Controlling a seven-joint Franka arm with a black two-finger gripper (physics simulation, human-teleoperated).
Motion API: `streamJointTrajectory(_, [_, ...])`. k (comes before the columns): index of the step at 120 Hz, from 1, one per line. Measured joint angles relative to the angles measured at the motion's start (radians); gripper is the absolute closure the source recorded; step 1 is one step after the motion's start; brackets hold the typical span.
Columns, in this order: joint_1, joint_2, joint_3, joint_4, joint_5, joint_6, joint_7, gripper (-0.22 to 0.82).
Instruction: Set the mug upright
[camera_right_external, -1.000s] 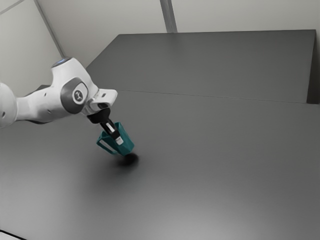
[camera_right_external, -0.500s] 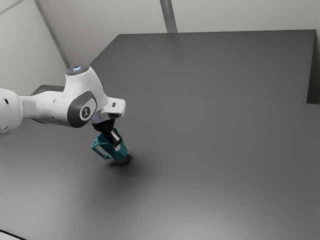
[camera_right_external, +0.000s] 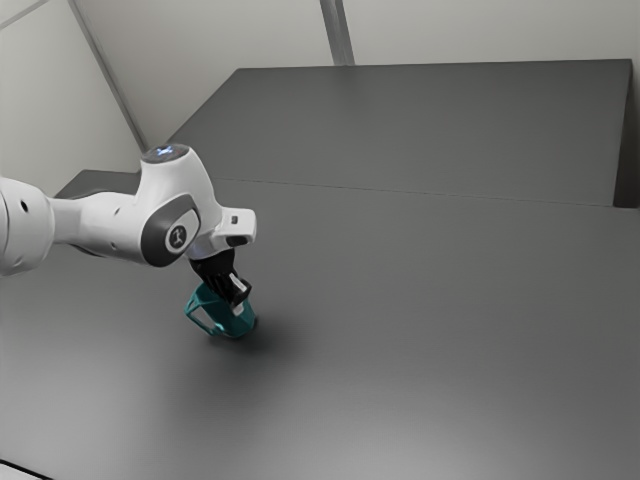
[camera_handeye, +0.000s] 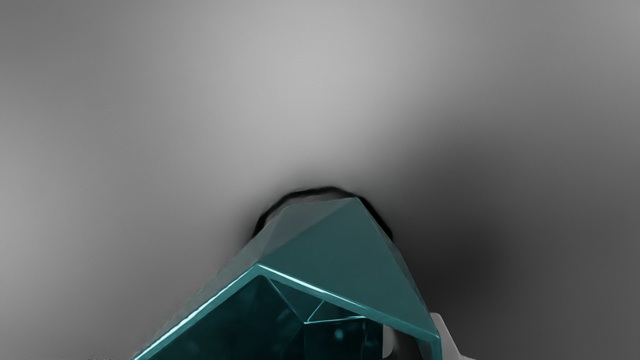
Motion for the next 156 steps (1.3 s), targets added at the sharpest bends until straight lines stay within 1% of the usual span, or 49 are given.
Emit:
streamJointTrajectory(19, [-0.003, 0.002, 0.0, -0.003, 0.001, -0.005, -0.031, 0.77])
streamJointTrajectory(37, [-0.002, -0.007, -0.002, -0.009, -0.005, -0.01, -0.047, 0.44])
streamJointTrajectory(45, [0.001, -0.022, -0.01, -0.013, -0.006, -0.013, -0.053, 0.32])
streamJointTrajectory(56, [-0.004, -0.046, -0.016, -0.013, -0.007, -0.024, -0.06, 0.21])
streamJointTrajectory(69, [-0.003, -0.078, -0.022, -0.005, -0.008, -0.046, -0.068, 0.13])
streamJointTrajectory(81, [-0.002, -0.117, -0.029, 0.018, -0.01, -0.075, -0.072, 0.08])
streamJointTrajectory(96, [-0.001, -0.166, -0.031, 0.069, -0.022, -0.121, -0.073, 0.04])
streamJointTrajectory(107, [0.004, -0.171, -0.026, 0.155, -0.07, -0.185, -0.073, 0.03])
streamJointTrajectory(120, [0.007, -0.154, -0.02, 0.311, -0.103, -0.29, -0.079, 0.02])
streamJointTrajectory(130, [0.006, -0.101, -0.021, 0.444, -0.109, -0.378, -0.089, 0.01])
streamJointTrajectory(143, [-0.014, -0.069, -0.018, 0.554, -0.112, -0.464, -0.099, 0.01])
streamJointTrajectory(148, [-0.051, -0.058, 0.012, 0.586, -0.11, -0.49, -0.103, 0.01])
streamJointTrajectory(152, [-0.108, -0.05, 0.064, 0.609, -0.104, -0.509, -0.105, 0.01])
streamJointTrajectory(156, [-0.177, -0.043, 0.13, 0.623, -0.1, -0.527, -0.108, 0.0])
